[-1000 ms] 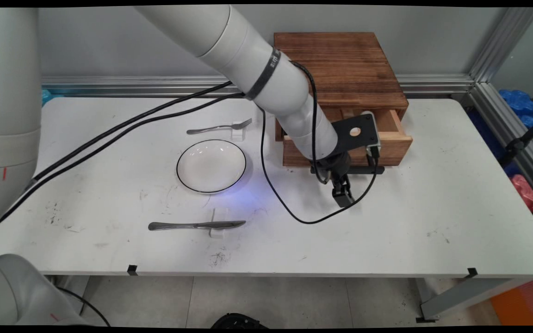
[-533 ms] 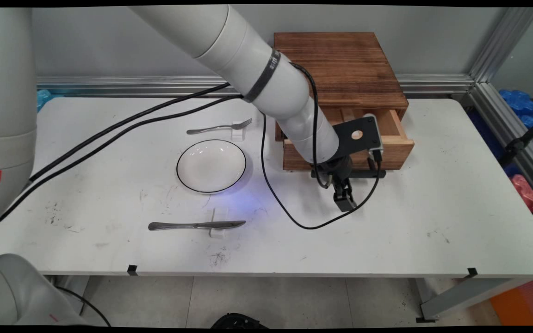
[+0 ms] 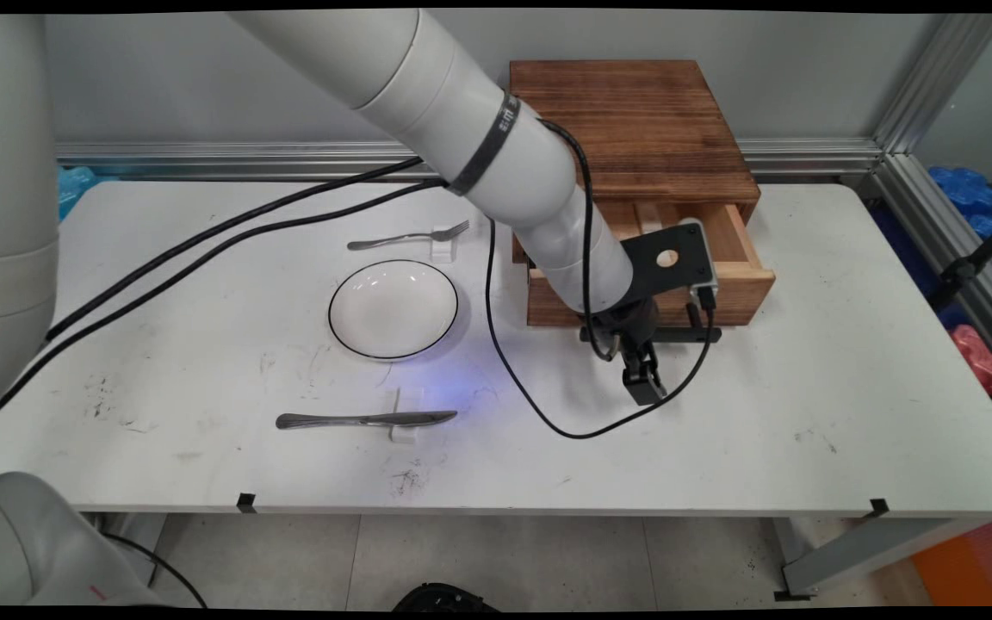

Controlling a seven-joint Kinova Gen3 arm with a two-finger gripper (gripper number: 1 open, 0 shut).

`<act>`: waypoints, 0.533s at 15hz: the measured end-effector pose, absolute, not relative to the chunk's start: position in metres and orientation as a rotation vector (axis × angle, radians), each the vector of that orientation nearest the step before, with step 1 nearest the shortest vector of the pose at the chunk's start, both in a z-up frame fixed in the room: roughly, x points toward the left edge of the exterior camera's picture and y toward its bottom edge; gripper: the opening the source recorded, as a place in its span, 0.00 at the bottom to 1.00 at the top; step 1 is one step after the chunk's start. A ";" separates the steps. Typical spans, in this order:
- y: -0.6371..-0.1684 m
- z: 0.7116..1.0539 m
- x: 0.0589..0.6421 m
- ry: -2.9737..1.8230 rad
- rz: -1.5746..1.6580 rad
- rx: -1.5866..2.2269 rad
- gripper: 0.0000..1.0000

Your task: Open the drawer

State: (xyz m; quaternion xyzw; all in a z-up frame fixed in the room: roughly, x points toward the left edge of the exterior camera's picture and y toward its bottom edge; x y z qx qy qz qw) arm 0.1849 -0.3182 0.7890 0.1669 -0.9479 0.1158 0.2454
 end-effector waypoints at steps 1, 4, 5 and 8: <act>-0.316 0.790 0.184 -2.587 0.311 0.456 1.00; -0.309 0.792 0.182 -2.586 0.294 0.458 1.00; -0.307 0.792 0.182 -2.586 0.291 0.458 1.00; -0.300 0.793 0.181 -2.586 0.273 0.460 1.00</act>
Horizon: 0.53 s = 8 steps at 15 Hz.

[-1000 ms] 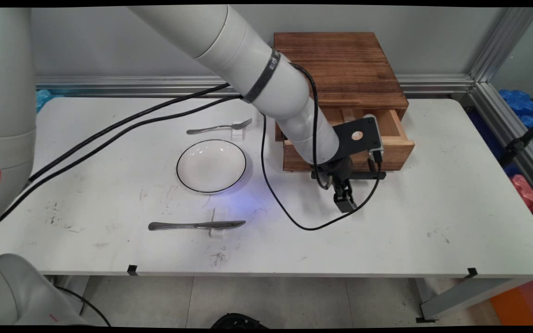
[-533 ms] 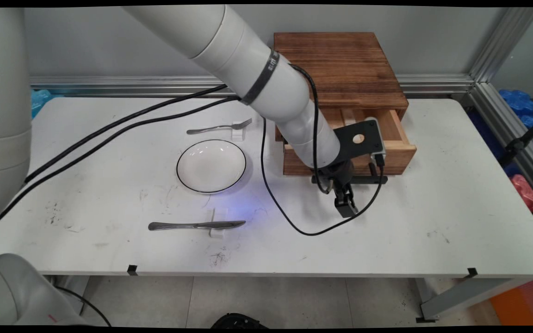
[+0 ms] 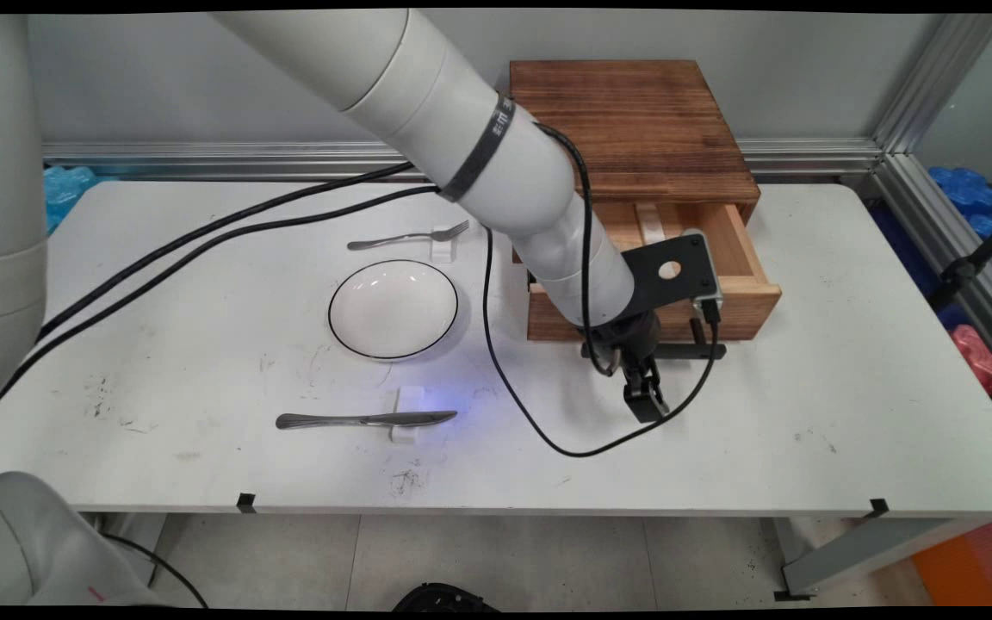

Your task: Open the drawer

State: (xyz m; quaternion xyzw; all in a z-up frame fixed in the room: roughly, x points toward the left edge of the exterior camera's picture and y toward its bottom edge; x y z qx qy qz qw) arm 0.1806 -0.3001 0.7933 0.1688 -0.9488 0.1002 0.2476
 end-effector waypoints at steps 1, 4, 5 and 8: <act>-0.298 0.794 0.180 -2.586 0.268 0.460 1.00; -0.289 0.794 0.178 -2.586 0.247 0.461 1.00; -0.288 0.795 0.178 -2.586 0.243 0.461 1.00; -0.280 0.796 0.176 -2.586 0.226 0.462 1.00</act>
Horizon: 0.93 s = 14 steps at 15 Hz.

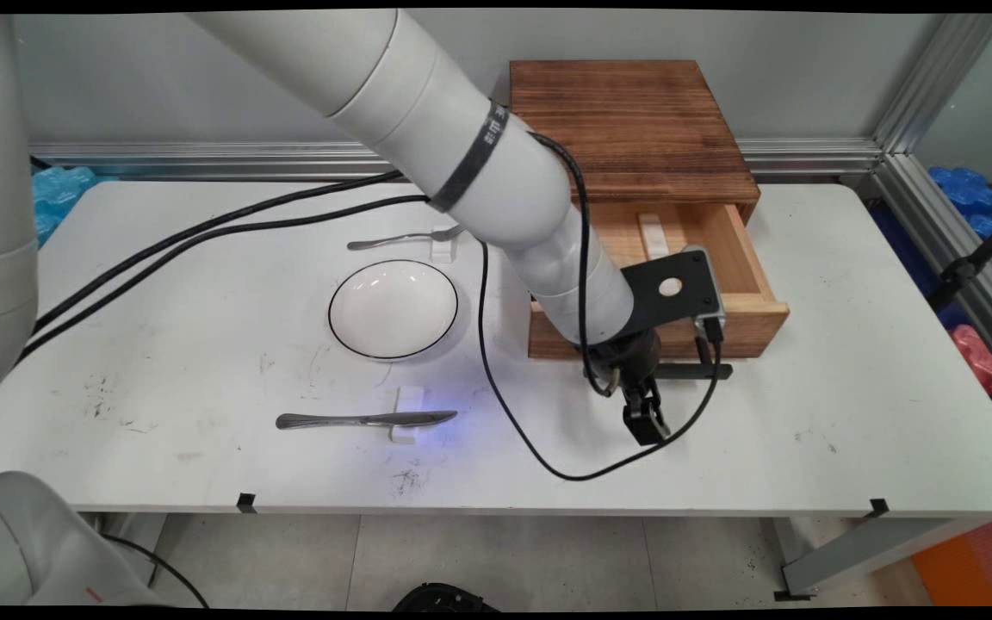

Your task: Open the drawer

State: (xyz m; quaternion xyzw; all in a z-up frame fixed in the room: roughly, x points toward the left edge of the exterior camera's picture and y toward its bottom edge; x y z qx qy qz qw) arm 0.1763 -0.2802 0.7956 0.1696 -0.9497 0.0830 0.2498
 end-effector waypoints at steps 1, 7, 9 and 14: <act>-0.278 0.796 0.176 -2.586 0.221 0.462 1.00; -0.263 0.798 0.171 -2.584 0.194 0.460 1.00; -0.257 0.799 0.169 -2.584 0.189 0.456 1.00; -0.246 0.801 0.166 -2.587 0.182 0.446 1.00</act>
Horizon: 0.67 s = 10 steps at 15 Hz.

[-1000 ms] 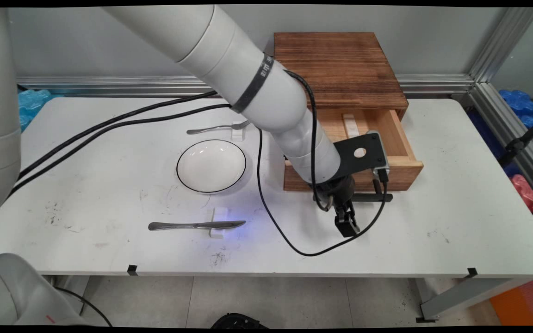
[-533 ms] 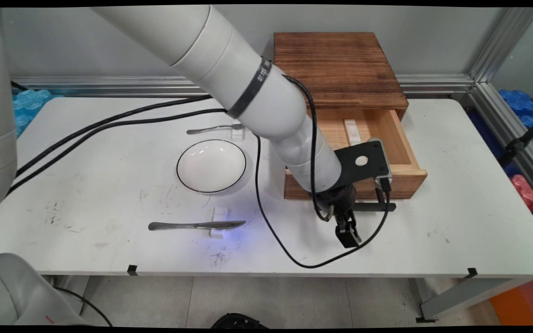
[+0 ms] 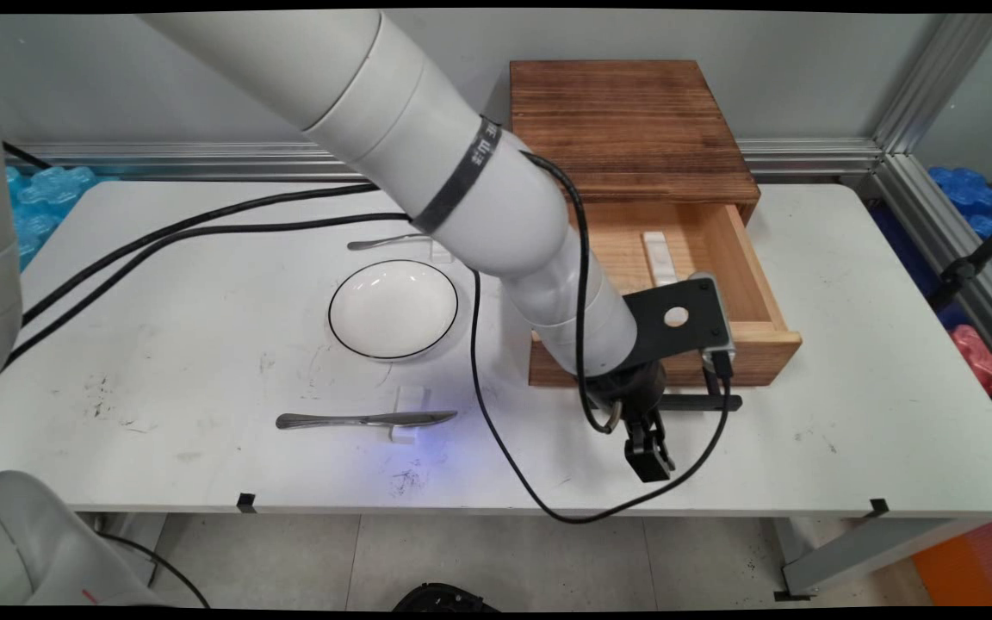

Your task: Open the drawer

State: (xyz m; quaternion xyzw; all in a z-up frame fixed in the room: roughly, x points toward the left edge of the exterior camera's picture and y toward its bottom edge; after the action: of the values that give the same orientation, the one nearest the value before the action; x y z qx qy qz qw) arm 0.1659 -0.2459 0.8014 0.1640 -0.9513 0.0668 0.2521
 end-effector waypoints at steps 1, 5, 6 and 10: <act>-0.244 0.802 0.166 -2.588 0.180 0.444 1.00; -0.236 0.802 0.164 -2.591 0.172 0.438 1.00; -0.234 0.802 0.163 -2.592 0.170 0.436 1.00; -0.228 0.803 0.162 -2.593 0.162 0.432 1.00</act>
State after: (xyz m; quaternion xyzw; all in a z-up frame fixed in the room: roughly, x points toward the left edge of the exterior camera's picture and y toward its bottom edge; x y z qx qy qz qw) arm 0.1618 -0.2280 0.8027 0.1588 -0.9530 0.0595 0.2510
